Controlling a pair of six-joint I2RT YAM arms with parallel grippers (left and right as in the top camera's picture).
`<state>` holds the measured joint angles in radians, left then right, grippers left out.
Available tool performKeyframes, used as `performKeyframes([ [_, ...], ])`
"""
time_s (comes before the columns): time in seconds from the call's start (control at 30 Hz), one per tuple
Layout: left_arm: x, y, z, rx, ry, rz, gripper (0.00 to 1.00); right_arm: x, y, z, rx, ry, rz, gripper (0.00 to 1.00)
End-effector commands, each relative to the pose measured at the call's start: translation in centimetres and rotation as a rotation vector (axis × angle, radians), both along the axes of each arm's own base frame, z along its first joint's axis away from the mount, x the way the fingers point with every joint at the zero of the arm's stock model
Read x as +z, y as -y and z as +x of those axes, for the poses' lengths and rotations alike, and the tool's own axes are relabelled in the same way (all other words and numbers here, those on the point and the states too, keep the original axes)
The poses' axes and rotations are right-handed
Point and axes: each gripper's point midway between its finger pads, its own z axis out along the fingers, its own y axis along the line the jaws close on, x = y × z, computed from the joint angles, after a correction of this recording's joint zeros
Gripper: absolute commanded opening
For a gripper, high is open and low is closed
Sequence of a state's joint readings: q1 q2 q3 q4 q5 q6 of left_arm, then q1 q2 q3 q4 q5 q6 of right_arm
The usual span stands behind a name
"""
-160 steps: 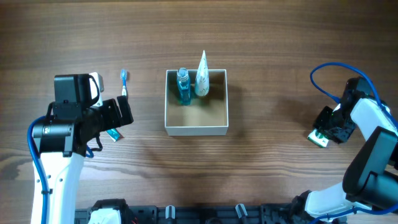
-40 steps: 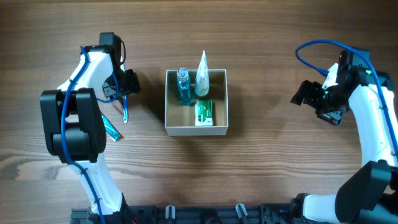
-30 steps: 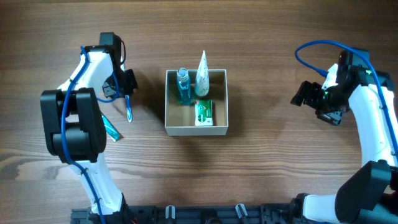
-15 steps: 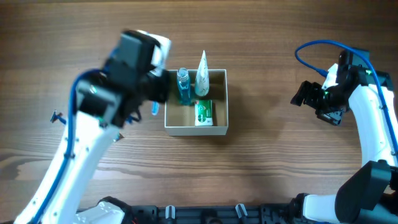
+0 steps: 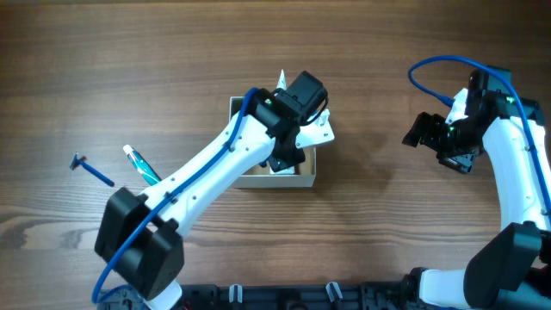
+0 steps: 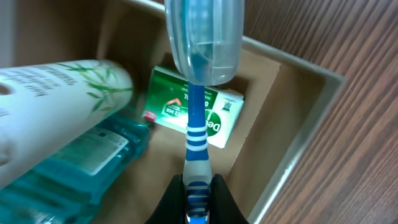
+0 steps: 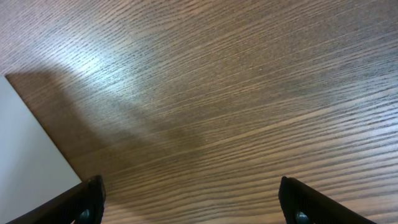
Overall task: Pack container
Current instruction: 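Carry the toothbrush into the box and release it, then grasp the teal toothpaste tube with the left gripper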
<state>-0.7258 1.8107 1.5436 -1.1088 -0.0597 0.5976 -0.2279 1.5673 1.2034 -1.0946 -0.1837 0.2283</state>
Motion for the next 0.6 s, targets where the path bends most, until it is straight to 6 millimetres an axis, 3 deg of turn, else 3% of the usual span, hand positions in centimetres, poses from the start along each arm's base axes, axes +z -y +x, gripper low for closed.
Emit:
performKeyframes([
  [0.0,-0.6,-1.2,0.8,0.015,-0.013,0.025,0.33,-0.2,-0.3,0.0,0.020,-0.003,0.016,0.90],
  [0.03,-0.5,-1.9,1.4,0.064,-0.009,0.023,0.44,-0.2,-0.3,0.0,0.020,-0.003,0.016,0.90],
  [0.17,0.2,-3.6,1.2,0.170,-0.022,0.034,0.55,-0.2,-0.3,0.0,0.024,-0.003,0.014,0.90],
  [0.23,2.8,-4.5,0.9,0.290,0.039,0.003,0.58,-0.2,-0.3,0.0,0.027,-0.001,0.014,0.90],
  [0.3,6.8,-6.2,0.7,0.438,0.138,-0.064,0.60,-0.2,-0.2,0.1,0.039,0.007,0.011,0.90],
  [0.33,9.8,-7.9,0.7,0.563,0.220,-0.128,0.64,-0.2,-0.2,0.2,0.042,0.009,0.010,0.90],
  [0.37,12.5,-10.4,0.9,0.703,0.290,-0.202,0.79,-0.2,-0.2,0.2,0.042,0.012,0.009,0.90],
  [0.43,14.9,-14.9,1.6,0.918,0.350,-0.283,0.89,-0.2,-0.2,0.3,0.043,0.015,0.008,0.90],
  [0.5,15.2,-20.7,2.5,1.181,0.377,-0.302,0.93,-0.2,-0.2,0.3,0.044,0.013,0.009,0.90],
  [0.53,14.3,-24.6,2.9,1.376,0.373,-0.298,1.00,-0.2,-0.2,0.2,0.044,0.011,0.009,0.90],
  [0.57,13.1,-27.4,3.0,1.534,0.352,-0.302,1.00,-0.2,-0.2,0.2,0.044,0.012,0.009,0.90],
])
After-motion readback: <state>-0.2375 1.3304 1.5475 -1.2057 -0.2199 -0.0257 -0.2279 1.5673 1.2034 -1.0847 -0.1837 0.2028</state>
